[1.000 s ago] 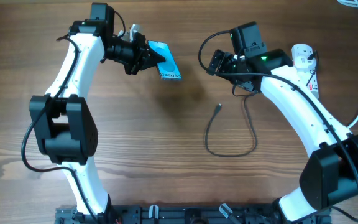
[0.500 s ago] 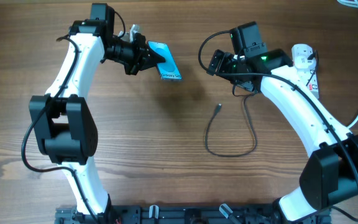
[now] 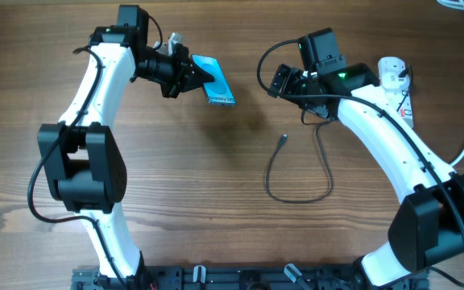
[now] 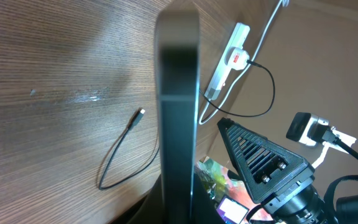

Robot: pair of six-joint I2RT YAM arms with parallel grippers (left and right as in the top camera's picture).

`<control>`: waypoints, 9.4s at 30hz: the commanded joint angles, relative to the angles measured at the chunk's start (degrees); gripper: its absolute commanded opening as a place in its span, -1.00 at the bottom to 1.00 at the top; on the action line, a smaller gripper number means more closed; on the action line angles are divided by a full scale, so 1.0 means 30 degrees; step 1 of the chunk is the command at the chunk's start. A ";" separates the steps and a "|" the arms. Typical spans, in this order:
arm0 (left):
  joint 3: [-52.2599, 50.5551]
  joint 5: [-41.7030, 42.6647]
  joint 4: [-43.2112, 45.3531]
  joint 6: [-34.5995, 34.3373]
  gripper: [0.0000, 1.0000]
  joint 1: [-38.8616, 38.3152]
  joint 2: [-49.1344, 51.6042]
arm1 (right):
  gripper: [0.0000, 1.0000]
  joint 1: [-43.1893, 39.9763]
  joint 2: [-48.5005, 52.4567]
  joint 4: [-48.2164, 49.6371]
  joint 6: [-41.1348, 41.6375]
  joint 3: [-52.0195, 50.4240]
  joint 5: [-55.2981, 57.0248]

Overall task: Plug charger to phone and switch on socket
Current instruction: 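Move the right gripper over the black cable's USB-C plug, then lower the right gripper and grasp the USB-C plug, then lift the plug with the right gripper toward the phone's bottom port, then push the USB-C plug up into the phone's port with the right gripper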

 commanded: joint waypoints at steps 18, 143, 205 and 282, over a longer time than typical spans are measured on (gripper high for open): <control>0.0321 -0.0576 0.0903 0.0204 -0.92 0.0022 -0.0539 | 0.99 0.0503 0.0233 -0.4248 0.0146 -0.0240 -0.2149; 0.0328 0.5020 0.9078 0.2011 -0.92 -0.3592 -0.2310 | -0.92 0.6251 -0.8823 -0.6419 -0.5340 -0.1931 -0.4189; 0.0328 0.2616 0.2419 0.7227 -0.92 -0.3577 -0.6397 | -0.91 0.6229 -0.7810 -0.1545 -0.4539 -0.1843 -0.2565; 0.0328 0.2543 0.2178 0.7927 -0.92 -0.3570 -0.6397 | -0.92 0.5887 -0.7810 -0.1122 -0.3497 -0.1843 -0.3585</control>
